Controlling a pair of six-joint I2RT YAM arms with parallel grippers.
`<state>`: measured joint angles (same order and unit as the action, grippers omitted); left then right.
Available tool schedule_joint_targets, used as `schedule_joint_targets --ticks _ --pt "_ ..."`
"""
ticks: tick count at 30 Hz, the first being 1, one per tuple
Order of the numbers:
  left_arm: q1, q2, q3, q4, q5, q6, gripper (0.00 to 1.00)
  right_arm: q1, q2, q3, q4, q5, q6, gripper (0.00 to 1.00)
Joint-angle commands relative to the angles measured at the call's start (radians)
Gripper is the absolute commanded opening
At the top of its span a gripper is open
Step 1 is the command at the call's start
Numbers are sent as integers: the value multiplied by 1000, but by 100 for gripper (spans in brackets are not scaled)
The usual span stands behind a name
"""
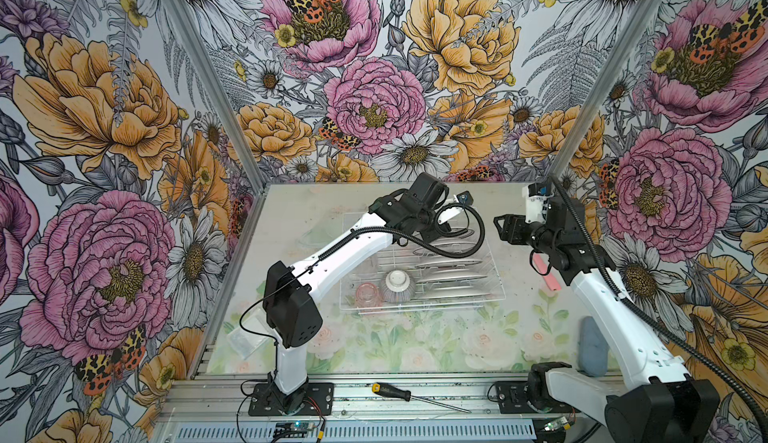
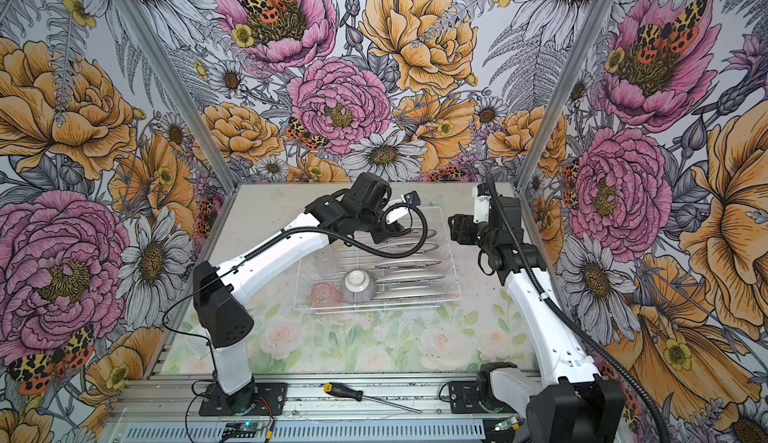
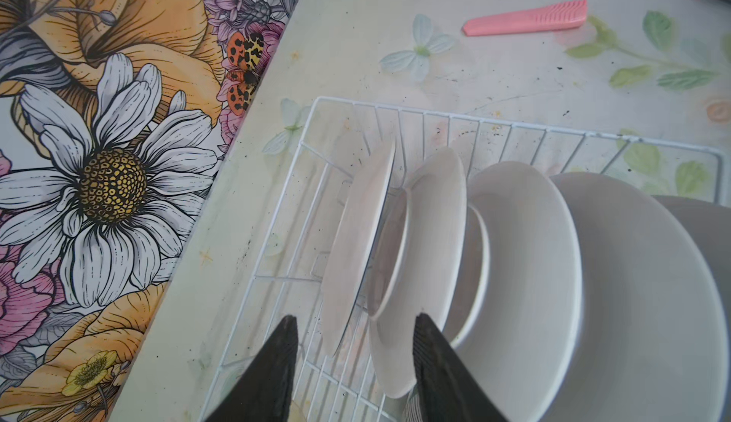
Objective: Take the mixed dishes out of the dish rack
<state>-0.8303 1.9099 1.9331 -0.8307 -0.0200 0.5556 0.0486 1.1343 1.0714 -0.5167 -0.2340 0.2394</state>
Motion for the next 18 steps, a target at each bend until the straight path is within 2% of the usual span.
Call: schedule_joint_targets --ticks 1,10,18 --pt "-12 39 54 -67 -55 59 49 3 7 36 -16 -10 9 70" --pt "-21 137 164 -96 -148 102 49 4 -32 21 -17 -3 1 71" --pt "2 188 219 -132 -108 112 49 2 -73 -3 -19 -1 -3 72"
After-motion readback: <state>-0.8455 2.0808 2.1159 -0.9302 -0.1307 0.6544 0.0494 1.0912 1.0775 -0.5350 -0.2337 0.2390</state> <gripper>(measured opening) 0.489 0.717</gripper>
